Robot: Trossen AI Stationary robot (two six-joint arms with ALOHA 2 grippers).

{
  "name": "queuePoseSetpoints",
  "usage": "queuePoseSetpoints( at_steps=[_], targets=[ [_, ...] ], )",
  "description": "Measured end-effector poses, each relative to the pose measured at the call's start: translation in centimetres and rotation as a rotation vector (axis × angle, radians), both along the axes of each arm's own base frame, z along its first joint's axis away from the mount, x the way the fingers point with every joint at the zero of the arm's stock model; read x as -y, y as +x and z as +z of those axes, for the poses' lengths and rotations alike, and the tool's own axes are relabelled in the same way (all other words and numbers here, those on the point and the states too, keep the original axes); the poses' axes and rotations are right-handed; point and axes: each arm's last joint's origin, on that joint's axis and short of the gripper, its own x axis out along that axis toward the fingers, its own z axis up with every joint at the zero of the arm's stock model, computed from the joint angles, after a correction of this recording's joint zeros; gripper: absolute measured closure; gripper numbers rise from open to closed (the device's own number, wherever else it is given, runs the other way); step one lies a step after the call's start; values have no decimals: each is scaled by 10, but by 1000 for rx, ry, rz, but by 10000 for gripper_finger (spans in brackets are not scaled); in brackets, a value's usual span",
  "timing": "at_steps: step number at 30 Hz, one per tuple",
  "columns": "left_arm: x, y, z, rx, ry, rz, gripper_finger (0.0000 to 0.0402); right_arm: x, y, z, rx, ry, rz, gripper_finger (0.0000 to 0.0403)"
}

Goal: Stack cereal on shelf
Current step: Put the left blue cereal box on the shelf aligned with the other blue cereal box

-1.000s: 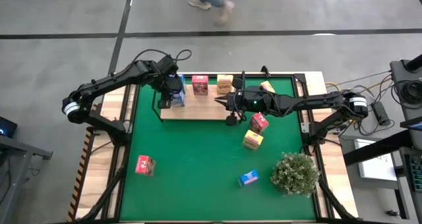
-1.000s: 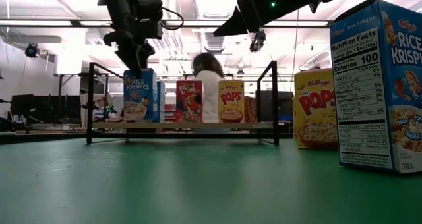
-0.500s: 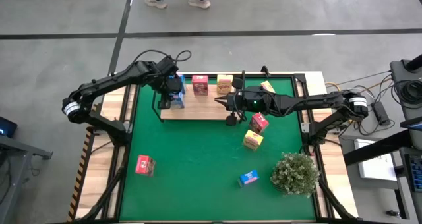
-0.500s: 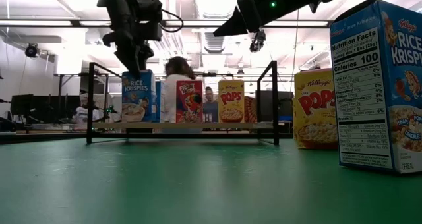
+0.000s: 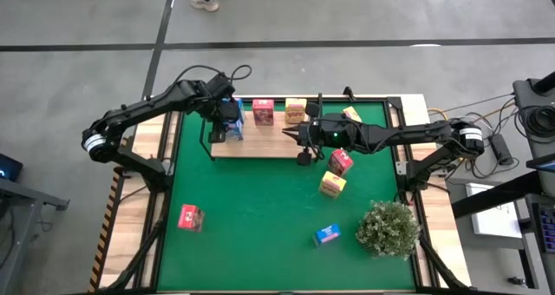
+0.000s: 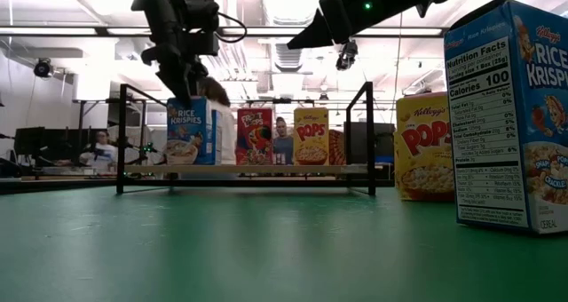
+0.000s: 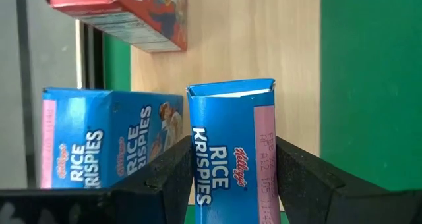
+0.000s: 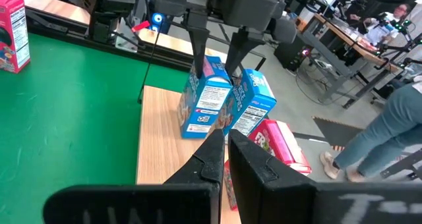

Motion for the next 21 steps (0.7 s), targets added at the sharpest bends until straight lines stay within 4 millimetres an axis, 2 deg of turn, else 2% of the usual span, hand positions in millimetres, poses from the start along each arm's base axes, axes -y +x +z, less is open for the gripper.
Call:
queuePoseSetpoints(
  at_steps=[21],
  targets=[
    [-1, 0, 0, 9, 2, 9, 228, 0, 0, 0, -1, -1, 0, 390]
  ],
)
